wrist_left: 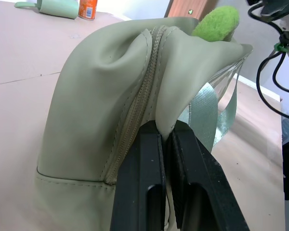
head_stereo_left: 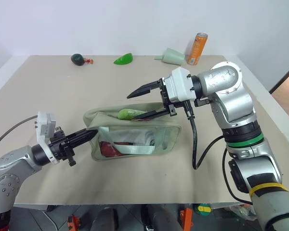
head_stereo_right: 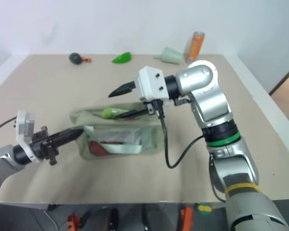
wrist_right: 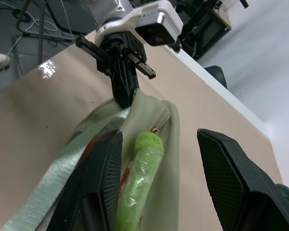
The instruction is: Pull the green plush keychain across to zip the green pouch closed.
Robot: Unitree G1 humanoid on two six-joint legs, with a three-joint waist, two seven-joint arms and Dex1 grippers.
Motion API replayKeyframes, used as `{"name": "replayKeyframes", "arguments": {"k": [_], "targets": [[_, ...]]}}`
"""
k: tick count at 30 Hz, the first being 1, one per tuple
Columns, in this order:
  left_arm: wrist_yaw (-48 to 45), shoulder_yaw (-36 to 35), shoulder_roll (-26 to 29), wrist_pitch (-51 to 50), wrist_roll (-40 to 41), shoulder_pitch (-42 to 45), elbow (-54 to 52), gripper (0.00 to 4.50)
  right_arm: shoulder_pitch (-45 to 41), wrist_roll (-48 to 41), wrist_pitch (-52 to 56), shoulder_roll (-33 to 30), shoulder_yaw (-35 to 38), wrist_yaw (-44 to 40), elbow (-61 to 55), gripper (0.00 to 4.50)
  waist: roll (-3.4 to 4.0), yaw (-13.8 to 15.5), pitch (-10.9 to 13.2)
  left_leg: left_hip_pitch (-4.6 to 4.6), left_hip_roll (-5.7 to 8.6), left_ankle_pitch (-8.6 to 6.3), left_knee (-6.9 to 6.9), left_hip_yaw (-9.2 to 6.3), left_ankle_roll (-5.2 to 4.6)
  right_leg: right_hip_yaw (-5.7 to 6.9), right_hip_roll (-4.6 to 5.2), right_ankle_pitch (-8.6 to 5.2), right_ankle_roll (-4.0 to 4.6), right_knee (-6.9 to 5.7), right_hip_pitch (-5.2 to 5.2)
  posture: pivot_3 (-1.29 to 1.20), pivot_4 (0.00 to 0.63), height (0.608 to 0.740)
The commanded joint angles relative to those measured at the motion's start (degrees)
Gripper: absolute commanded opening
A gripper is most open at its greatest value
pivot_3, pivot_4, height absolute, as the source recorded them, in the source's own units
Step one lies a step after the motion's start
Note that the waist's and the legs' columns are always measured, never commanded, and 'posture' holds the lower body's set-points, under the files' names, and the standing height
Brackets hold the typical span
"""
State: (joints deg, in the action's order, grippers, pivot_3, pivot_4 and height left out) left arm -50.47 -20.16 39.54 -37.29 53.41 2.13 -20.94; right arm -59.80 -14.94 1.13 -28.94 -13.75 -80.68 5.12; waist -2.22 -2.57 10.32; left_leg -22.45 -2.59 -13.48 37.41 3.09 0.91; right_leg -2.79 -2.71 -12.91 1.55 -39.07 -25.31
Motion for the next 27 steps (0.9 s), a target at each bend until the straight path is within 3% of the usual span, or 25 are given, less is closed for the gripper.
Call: {"name": "replayKeyframes", "arguments": {"k": [1,17,18,19,24,27], "targets": [[0.1,0.4,0.1,0.2,-0.3,-0.5,-1.3,0.0,-0.9,1.0,-2.0,0.4,0.1,0.4,0.9,2.51,0.0,0.0,0.0,0.0,0.0,0.0,0.0,0.01,0.0,-0.01,0.0,0.0,0.0,0.0,0.0,0.0,0.15,0.74],[0.8,-0.1,0.1,0.1,0.3,-1.4,-2.0,0.0,0.9,4.7,-5.2,1.4,-2.4,0.0,4.4,2.51,0.0,0.0,0.0,-0.01,0.0,0.0,0.0,0.0,0.0,0.0,0.0,0.0,0.0,0.0,0.0,0.0,0.15,0.74],[0.8,-0.2,0.1,0.1,0.4,-1.5,-2.1,0.0,1.0,4.9,-5.4,1.5,-2.6,-0.1,4.6,1.94,0.0,0.0,0.0,0.0,0.0,0.0,0.0,0.0,0.0,0.0,0.0,0.0,0.0,0.0,0.0,0.0,0.15,0.74],[0.8,-0.2,0.1,0.1,0.5,-1.6,-2.1,0.0,1.1,5.1,-5.6,1.6,-2.7,-0.1,4.8,1.77,0.0,0.0,0.0,0.0,0.0,0.0,0.0,0.0,0.0,-0.01,0.0,0.0,0.0,0.0,0.0,0.0,0.15,0.74],[0.9,-0.2,0.1,0.2,0.5,-1.6,-2.1,0.0,1.2,5.3,-6.5,1.5,-2.9,-0.7,5.6,0.05,0.0,0.0,0.0,0.0,-0.01,0.0,0.0,0.0,0.0,0.0,-0.01,0.0,0.0,0.0,0.0,0.0,0.15,0.74],[1.0,-0.3,0.1,0.2,0.5,-1.5,-2.0,0.0,1.0,4.9,-6.7,1.2,-2.9,-1.1,5.9,0.02,0.0,0.0,0.0,0.0,-0.01,0.0,0.0,-0.01,0.0,0.0,-0.01,0.0,0.0,0.0,0.0,0.0,0.15,0.74]]}}
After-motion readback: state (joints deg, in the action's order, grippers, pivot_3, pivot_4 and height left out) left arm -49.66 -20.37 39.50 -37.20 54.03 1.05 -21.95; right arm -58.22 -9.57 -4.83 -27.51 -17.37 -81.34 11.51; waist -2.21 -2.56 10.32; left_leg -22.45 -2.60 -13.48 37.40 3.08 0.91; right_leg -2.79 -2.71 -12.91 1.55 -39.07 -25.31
